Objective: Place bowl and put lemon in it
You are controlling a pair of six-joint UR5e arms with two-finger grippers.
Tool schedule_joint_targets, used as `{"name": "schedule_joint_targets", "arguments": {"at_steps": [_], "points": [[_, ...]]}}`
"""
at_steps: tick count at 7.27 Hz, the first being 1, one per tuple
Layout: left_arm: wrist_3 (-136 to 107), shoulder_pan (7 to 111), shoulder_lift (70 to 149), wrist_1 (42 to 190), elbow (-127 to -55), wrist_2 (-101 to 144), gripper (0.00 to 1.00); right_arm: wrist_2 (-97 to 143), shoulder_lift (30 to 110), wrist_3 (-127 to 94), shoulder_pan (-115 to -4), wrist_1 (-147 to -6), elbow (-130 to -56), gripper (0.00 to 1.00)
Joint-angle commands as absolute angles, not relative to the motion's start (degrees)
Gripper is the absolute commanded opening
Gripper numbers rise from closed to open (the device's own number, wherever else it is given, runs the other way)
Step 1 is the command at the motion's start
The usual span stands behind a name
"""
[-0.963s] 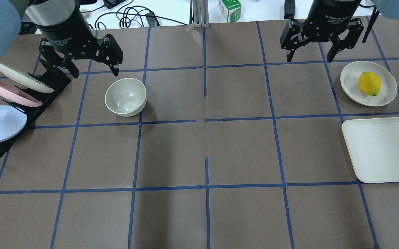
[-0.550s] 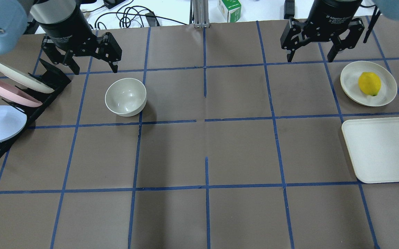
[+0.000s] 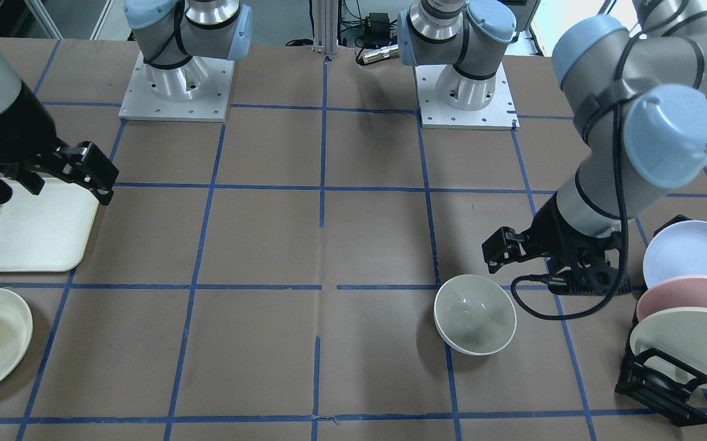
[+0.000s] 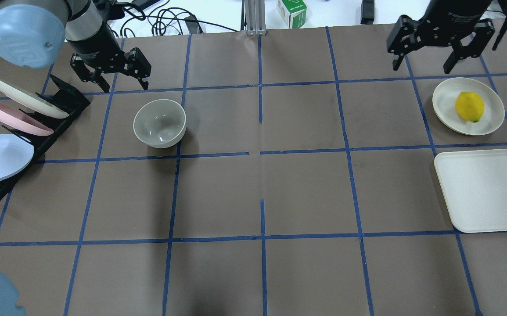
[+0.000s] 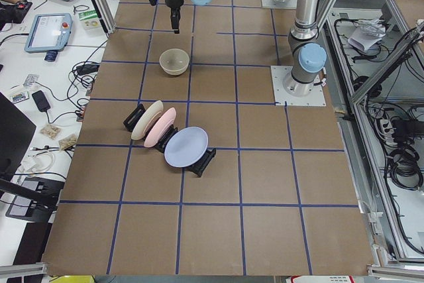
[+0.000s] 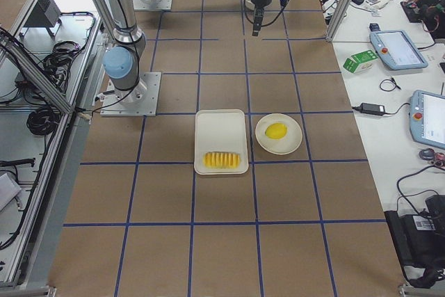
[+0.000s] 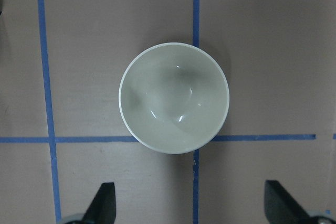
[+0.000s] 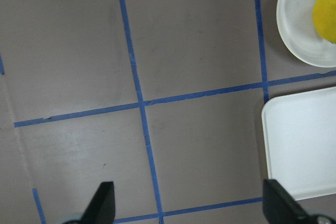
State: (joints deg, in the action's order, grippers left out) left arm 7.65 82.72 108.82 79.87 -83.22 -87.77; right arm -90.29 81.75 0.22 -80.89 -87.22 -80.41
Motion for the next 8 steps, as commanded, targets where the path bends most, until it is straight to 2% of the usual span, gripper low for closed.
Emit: {"name": "schedule_joint_targets", "arguments": {"at_steps": [1, 3, 5, 8], "points": [[10.98, 79.90, 114.06, 75.43, -83.76, -87.10, 1.00, -90.87, 79.90, 8.05, -76.39, -89.45, -80.51, 1.00], [11.68, 78.58, 116.70, 72.62, -86.82, -81.58, 1.00, -91.41, 72.19, 13.14, -74.11, -95.88, -80.42, 1.00], [11.77, 75.77, 118.12, 58.61, -95.32, -81.47, 1.00, -91.49, 68.39, 19.31, -68.59, -98.33, -80.51, 1.00], [6.70, 75.85, 119.88, 55.55, -97.03, -80.68, 1.00, -91.32, 61.81, 34.23, -61.90, -111.41, -80.51, 1.00]]}}
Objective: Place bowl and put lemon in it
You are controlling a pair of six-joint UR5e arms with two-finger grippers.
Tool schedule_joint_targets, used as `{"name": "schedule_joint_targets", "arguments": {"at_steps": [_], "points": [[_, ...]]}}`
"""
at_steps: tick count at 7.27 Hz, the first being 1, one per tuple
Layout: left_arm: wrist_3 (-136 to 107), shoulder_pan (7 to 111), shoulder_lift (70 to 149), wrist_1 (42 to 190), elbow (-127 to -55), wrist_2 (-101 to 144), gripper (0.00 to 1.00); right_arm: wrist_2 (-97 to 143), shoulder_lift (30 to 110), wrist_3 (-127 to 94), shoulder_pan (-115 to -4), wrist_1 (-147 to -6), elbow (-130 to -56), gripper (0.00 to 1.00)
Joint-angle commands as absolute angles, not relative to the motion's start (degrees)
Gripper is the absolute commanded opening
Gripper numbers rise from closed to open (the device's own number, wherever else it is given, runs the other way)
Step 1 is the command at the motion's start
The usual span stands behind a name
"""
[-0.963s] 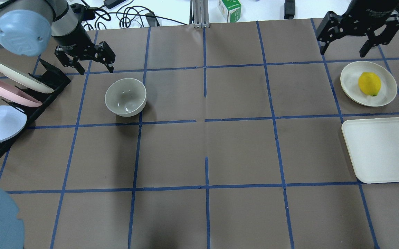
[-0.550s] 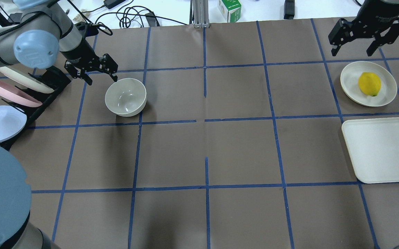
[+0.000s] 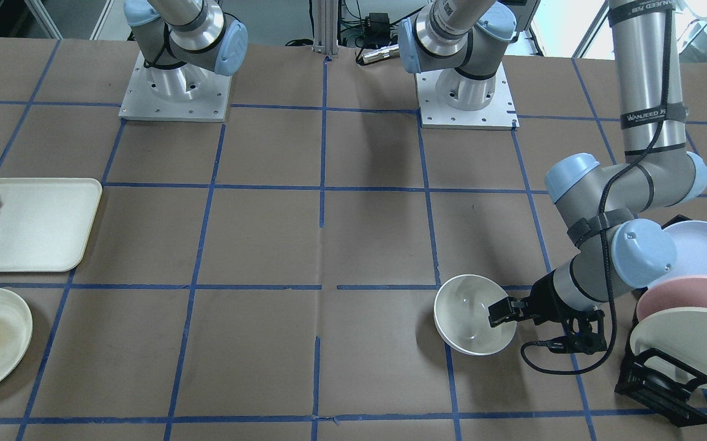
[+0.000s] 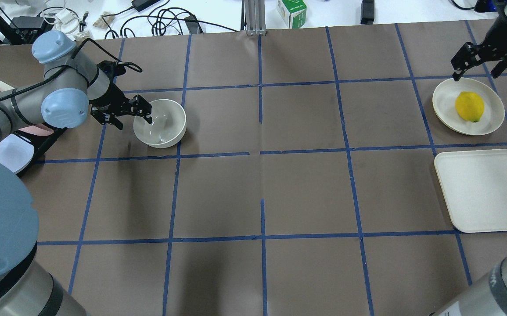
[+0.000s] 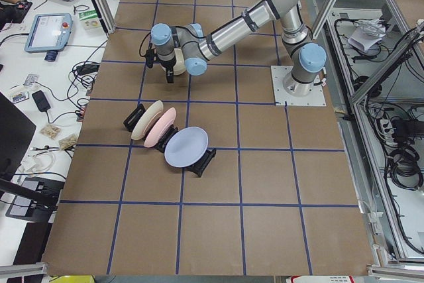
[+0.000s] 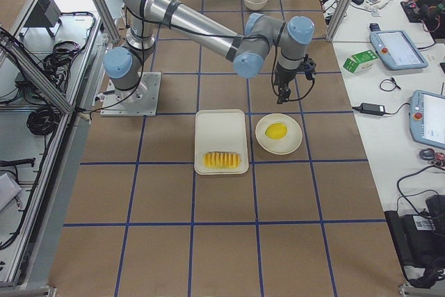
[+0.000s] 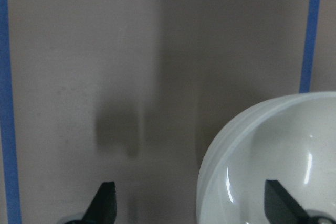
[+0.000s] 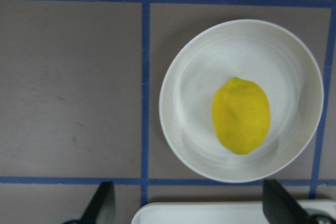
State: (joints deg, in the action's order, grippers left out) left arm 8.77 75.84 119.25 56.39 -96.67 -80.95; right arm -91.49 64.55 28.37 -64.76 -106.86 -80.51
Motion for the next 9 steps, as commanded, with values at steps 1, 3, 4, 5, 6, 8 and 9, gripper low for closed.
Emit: {"name": "schedule_joint_targets", "arguments": {"at_steps": [1, 3, 4, 5, 6, 8, 9], "points": [[6.68, 75.85, 119.71, 56.07, -97.21, -80.68, 0.92, -91.32, 59.70, 36.80, -60.57, -113.79, -80.51, 1.00], [6.85, 75.85, 119.53, 56.51, -97.30, -78.85, 0.61, -90.88, 57.05, 39.02, -60.12, -117.50, -80.42, 1.00], [6.86, 75.94, 119.27, 57.99, -97.03, -78.84, 0.39, -90.70, 55.82, 39.02, -60.12, -117.51, -80.25, 1.00], [7.38, 75.94, 118.66, 58.18, -97.12, -78.75, 0.16, -90.62, 55.20, 38.94, -60.12, -117.51, -80.24, 1.00], [7.56, 75.85, 118.65, 58.27, -97.12, -78.66, 0.00, -90.44, 54.85, 38.94, -60.12, -117.07, -80.42, 0.99], [7.56, 75.94, 118.21, 58.53, -97.12, -78.66, 0.00, -90.44, 53.44, 39.11, -60.12, -116.72, -80.33, 0.99], [7.56, 76.20, 117.52, 59.06, -96.95, -78.75, 0.00, -90.44, 52.74, 39.02, -60.12, -116.72, -80.25, 0.98]]}}
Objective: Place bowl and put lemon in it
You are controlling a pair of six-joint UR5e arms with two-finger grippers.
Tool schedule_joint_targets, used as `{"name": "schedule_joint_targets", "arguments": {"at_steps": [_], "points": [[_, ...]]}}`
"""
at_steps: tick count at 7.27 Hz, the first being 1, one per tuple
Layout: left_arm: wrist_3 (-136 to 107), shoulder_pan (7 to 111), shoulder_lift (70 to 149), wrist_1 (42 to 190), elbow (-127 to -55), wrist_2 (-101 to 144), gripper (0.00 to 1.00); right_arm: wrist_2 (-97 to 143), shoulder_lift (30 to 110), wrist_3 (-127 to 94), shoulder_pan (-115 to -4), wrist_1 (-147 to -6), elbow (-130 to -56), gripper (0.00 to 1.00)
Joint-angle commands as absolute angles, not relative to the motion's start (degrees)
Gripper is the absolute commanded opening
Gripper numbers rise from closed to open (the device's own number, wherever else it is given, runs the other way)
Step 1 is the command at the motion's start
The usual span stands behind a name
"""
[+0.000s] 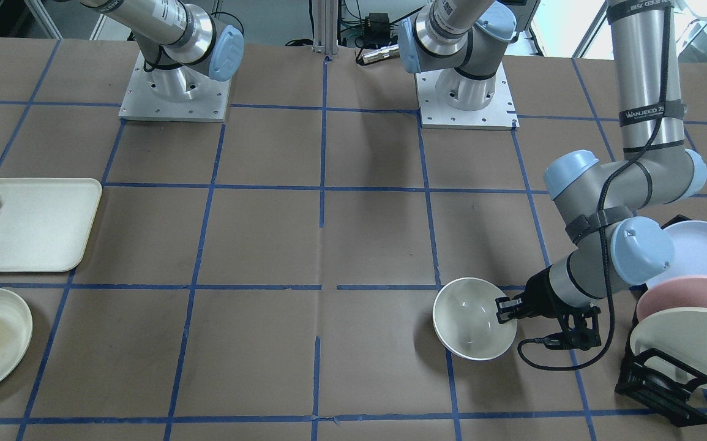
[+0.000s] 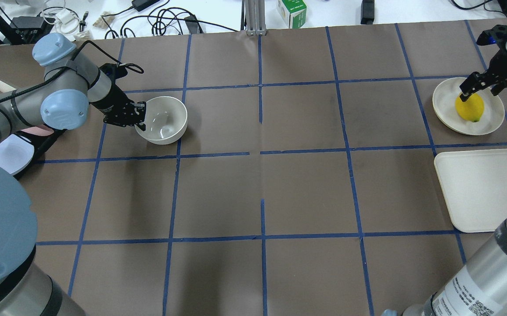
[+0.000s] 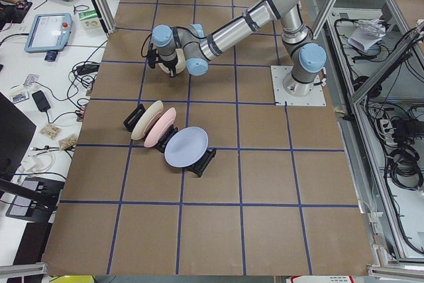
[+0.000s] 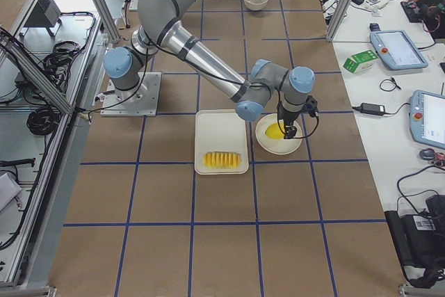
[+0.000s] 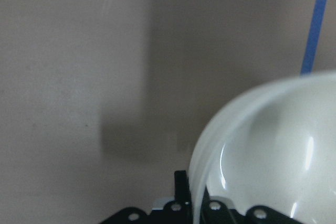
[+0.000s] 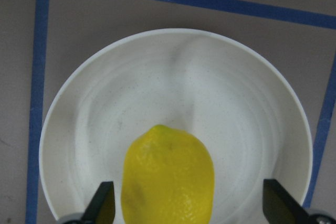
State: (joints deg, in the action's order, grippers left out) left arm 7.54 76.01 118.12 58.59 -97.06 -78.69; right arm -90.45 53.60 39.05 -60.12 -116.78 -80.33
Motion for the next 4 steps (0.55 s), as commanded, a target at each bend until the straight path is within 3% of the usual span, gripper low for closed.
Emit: {"name": "schedule_joint_targets", "arguments": {"at_steps": [1, 2, 3, 4], "points": [[7.56, 76.81, 115.86, 62.89, -97.12, -78.40, 0.00, -90.53, 52.30, 38.68, -60.12, -116.63, -80.24, 0.93], [6.86, 77.69, 112.71, 64.67, -97.90, -73.79, 0.00, -90.61, 51.77, 38.50, -60.12, -116.54, -80.16, 0.77], [7.03, 80.39, 110.07, 65.47, -98.87, -73.31, 0.00, -90.70, 51.77, 38.50, -60.20, -116.28, -80.16, 0.49], [5.12, 84.68, 108.13, 64.17, -101.57, -73.39, 0.00, -90.70, 51.94, 38.50, -60.21, -116.02, -80.16, 0.13]]}}
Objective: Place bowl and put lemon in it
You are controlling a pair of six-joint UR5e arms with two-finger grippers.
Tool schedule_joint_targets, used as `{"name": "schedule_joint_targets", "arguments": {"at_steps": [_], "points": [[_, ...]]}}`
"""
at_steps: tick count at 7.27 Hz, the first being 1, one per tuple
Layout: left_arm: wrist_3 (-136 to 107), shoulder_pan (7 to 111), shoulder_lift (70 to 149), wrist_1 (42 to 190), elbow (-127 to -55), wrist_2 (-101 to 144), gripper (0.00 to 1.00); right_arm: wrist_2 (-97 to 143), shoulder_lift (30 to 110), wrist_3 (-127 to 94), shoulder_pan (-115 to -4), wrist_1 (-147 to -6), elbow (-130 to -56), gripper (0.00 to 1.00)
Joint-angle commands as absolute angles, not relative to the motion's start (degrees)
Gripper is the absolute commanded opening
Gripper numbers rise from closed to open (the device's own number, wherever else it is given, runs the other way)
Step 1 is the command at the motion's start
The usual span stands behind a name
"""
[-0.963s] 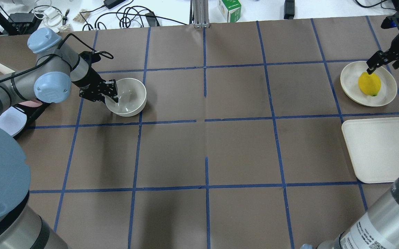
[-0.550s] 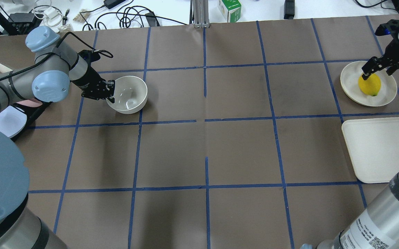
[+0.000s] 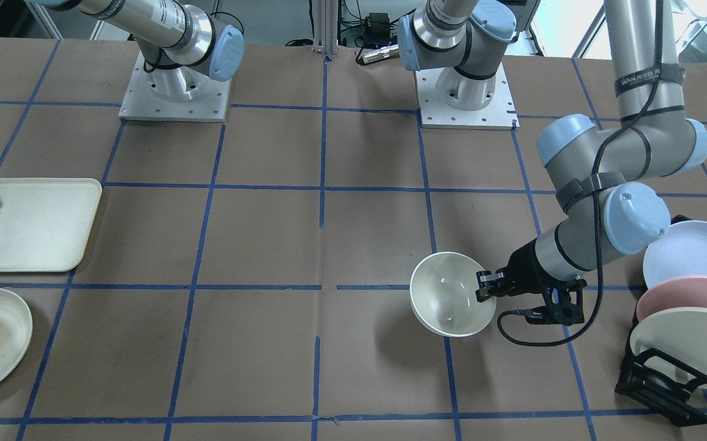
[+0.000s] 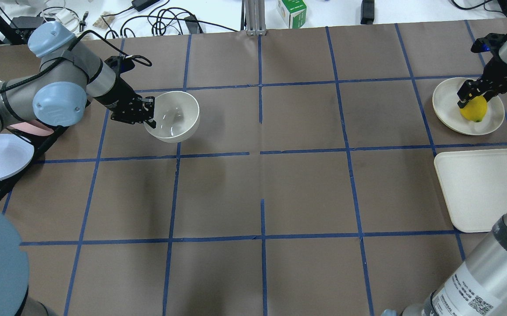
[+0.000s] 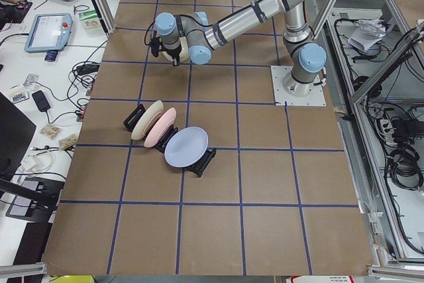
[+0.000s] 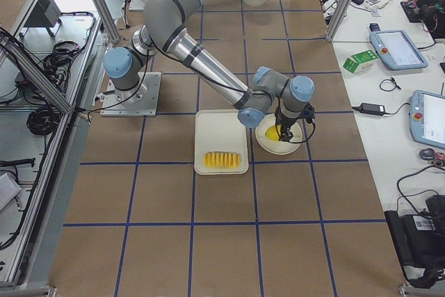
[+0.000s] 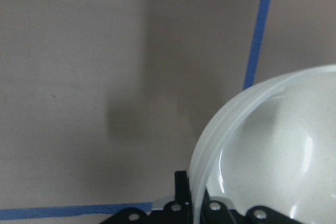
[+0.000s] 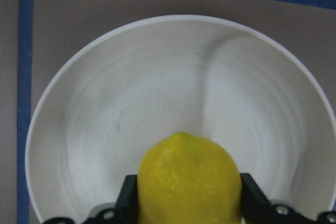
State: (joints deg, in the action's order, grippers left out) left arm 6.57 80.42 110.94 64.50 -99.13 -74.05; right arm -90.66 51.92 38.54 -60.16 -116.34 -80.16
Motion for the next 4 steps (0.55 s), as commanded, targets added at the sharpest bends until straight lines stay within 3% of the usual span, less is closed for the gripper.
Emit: {"name": "schedule_joint_targets", "arguments": {"at_steps": [1, 4], "points": [[1.70, 88.90, 107.32, 59.46, -103.43, -73.74, 0.00, -90.79, 52.38, 38.50, -60.21, -114.19, -79.81, 0.00], [-14.23, 99.12, 112.13, 46.08, -105.20, -74.00, 0.00, -90.53, 56.67, 38.50, -61.25, -107.69, -78.66, 0.00]]}}
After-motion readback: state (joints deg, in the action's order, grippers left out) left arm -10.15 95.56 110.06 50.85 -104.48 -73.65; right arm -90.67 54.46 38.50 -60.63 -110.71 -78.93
